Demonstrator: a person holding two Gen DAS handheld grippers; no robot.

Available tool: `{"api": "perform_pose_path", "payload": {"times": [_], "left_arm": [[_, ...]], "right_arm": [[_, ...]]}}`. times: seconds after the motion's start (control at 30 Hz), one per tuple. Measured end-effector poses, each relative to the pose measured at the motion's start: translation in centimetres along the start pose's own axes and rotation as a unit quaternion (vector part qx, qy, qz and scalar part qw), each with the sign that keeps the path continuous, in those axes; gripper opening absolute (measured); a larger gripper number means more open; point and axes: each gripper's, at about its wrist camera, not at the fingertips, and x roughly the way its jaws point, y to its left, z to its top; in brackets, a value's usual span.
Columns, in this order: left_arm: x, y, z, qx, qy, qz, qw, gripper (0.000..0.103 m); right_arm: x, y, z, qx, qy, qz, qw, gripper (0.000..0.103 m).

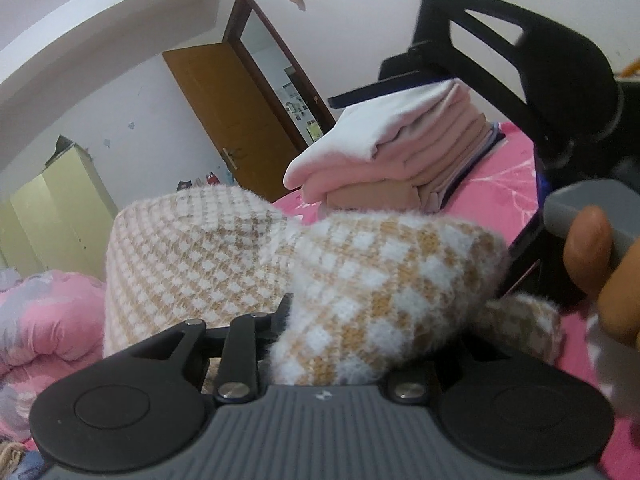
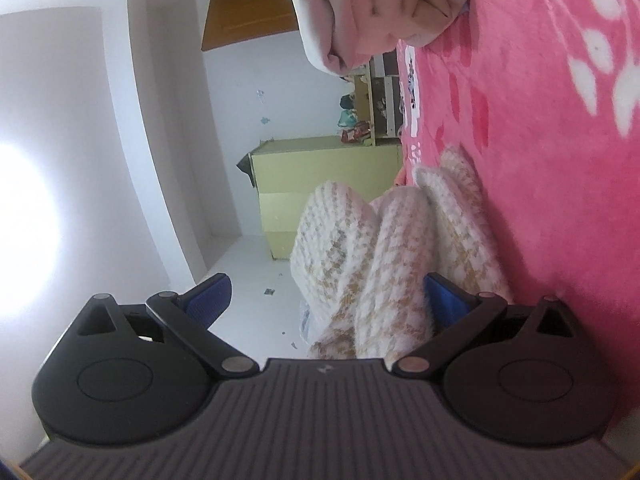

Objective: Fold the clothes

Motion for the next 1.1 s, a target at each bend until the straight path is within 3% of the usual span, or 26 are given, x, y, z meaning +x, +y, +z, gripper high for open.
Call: {"api": "perform_pose_path", "payload": {"times": [0.4, 1.1], "left_arm": [[-0.3, -0.2, -0.5, 0.019, 0.000, 0.003, 0.9998, 0.038], [0.1, -1.3, -0.4, 0.057, 0.012, 0.025, 0.9980, 0.040]], "right_arm": [[-0.9, 0.1, 0.1, 0.001, 0.011, -0.002, 1.000, 0.102], [-1.4, 0.2, 0.6, 0.001, 0.027, -0.003, 1.000, 0.102]]}}
